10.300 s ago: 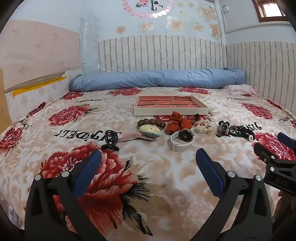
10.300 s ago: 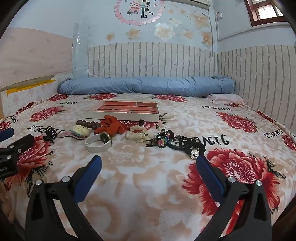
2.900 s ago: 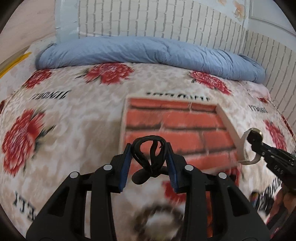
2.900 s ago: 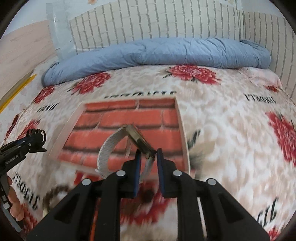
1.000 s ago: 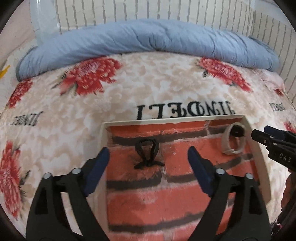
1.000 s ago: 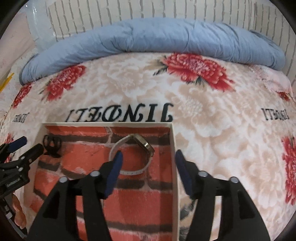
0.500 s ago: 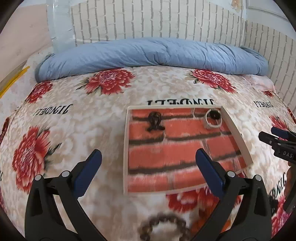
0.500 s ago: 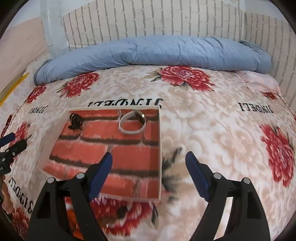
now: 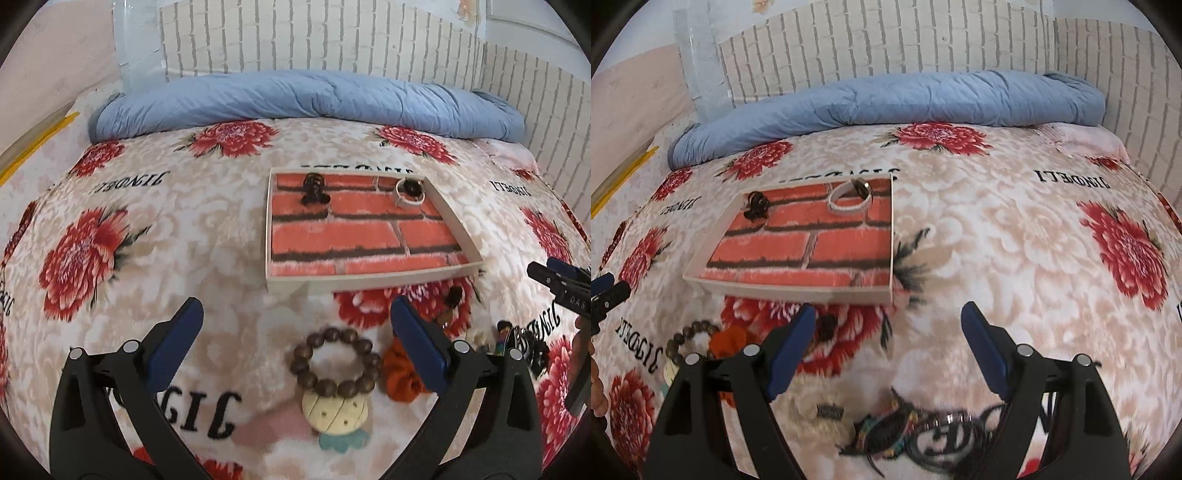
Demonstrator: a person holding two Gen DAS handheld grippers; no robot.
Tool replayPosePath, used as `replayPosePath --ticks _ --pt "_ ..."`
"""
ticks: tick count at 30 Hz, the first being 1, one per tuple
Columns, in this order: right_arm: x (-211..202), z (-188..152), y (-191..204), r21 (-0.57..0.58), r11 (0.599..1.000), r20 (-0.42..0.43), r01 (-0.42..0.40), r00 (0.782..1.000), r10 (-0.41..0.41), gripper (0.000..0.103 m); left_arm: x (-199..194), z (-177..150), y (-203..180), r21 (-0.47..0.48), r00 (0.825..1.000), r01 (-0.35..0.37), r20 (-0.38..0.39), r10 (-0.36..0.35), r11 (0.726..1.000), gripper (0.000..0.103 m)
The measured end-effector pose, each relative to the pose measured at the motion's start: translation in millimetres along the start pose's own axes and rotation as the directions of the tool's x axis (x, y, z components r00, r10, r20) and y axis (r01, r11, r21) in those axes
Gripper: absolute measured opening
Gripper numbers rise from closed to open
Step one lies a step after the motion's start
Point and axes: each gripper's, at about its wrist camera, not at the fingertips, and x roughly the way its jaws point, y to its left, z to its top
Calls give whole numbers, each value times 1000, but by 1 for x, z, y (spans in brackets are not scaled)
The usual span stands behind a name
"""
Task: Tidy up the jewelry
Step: 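Move the right tool to the cream scrunchie while the left tool reaches the wooden bead bracelet, then close the right tool on the cream scrunchie while the left tool closes on the bead bracelet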
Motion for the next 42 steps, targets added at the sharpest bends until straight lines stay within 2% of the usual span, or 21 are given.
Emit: replayPosePath --ticks 7,14,18,22,29,31,33,36,40,42 --pt "-9 -43 -2 4 1000 27 28 999 -28 80 3 -29 -3 3 1000 17 -22 -17 1000 98" --pt "-7 -65 12 -38 999 56 39 998 -37 80 22 -49 1 -6 999 7 -53 -7 1000 98" --pt "8 -74 21 -88 994 35 70 997 -67 80 40 -56 5 -17 996 18 -89 -20 1000 98" --pt "25 -78 25 -82 994 7 68 998 -67 80 62 -58 9 -21 991 6 -134 -9 1000 98" --pt "47 -84 40 -143 987 -34 80 996 -86 79 83 -52 20 -41 987 29 -158 -35 999 97" --pt "50 -84 43 -149 985 -36 88 995 -95 79 90 -51 20 -34 985 36 -170 -41 999 94" --pt "53 -84 45 -154 983 -40 99 994 -106 79 97 -51 19 -28 981 45 -186 -50 999 86" --pt "57 -82 48 -165 981 -42 105 993 -113 78 104 -51 15 -30 975 93 -201 -97 995 80" --pt "61 -80 53 -187 975 -37 122 991 -131 72 107 -53 13 -41 970 125 -207 -131 991 72" --pt "62 -80 53 -188 974 -37 125 990 -135 69 107 -53 13 -48 967 142 -207 -149 989 63"
